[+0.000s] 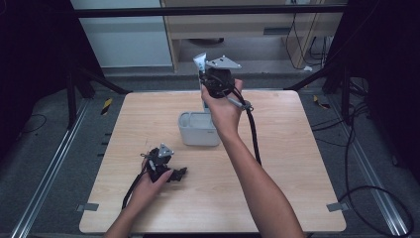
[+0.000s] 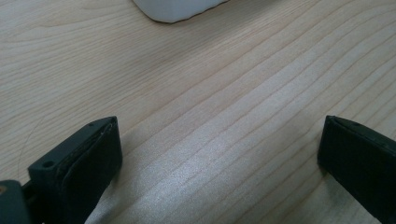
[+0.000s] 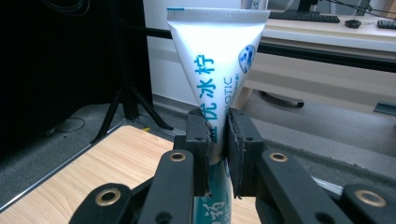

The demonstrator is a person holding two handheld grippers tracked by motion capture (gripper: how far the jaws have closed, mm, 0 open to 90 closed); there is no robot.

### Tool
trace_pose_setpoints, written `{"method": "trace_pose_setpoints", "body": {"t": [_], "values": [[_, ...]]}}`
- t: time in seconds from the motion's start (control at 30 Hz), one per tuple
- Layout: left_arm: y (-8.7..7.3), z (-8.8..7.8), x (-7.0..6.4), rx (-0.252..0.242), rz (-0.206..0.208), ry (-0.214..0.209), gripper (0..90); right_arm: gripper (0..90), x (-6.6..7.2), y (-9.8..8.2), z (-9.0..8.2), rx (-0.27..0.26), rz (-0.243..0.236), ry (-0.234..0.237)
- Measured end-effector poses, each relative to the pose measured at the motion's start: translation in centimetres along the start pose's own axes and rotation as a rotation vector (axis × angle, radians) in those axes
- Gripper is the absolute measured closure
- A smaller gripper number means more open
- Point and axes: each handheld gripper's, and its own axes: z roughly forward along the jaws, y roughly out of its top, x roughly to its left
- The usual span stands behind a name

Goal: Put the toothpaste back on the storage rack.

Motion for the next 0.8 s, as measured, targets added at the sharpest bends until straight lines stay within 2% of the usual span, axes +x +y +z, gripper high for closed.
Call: {"method": "trace_pose_setpoints", "body": {"t": [0.27,0.8], "values": [[0.0,0.0,0.0,0.000,0.000,0.000,0.0,79.8,0.8,-0.1,0.1,-0.018,-0.015,0.009],[0.0,0.0,0.0,-0.001,-0.001,-0.001,0.0,79.8,2.0,-1.2,0.9,-0.006,-0.031,0.032]]}}
